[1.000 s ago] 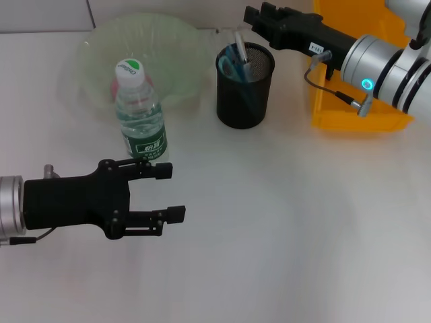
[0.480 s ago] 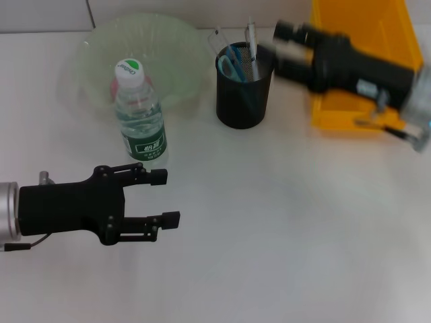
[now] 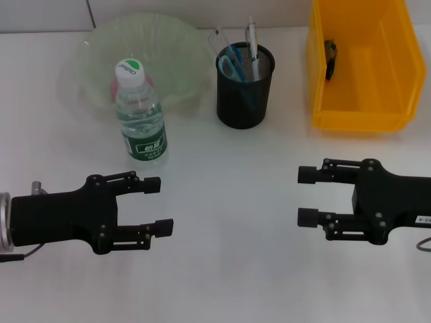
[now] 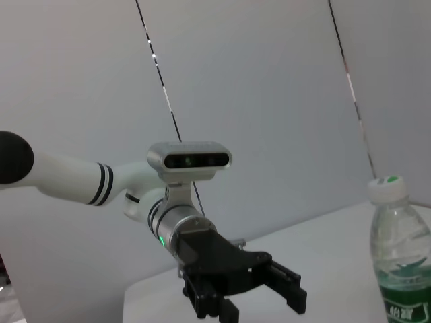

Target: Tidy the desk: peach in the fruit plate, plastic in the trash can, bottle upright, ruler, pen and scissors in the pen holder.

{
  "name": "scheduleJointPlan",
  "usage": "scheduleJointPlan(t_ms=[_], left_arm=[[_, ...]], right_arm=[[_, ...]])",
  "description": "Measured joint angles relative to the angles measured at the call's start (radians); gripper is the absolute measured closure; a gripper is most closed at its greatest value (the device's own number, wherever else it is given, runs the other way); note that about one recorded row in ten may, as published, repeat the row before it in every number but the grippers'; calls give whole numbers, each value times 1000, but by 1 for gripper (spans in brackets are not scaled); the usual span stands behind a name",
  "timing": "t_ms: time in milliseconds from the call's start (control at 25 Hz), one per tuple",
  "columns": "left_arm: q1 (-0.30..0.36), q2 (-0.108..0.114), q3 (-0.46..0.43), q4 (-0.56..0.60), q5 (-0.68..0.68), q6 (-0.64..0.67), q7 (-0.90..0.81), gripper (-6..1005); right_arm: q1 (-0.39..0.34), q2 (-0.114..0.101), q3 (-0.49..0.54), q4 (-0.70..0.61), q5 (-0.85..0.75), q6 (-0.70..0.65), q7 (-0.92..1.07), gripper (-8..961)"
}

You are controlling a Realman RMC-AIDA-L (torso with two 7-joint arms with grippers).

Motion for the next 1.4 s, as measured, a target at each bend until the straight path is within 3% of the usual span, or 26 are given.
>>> scheduleJointPlan(t_ms=[600,1400], left_arm=[[23,-4,-52,0,-5,20,-13,194],[28,-4,-52,5,-7,66,-6,194]], right_arm=[[-3,21,-4,10,-16,5,-40,250],[2,36,3,8,-15,-17,-40,250]])
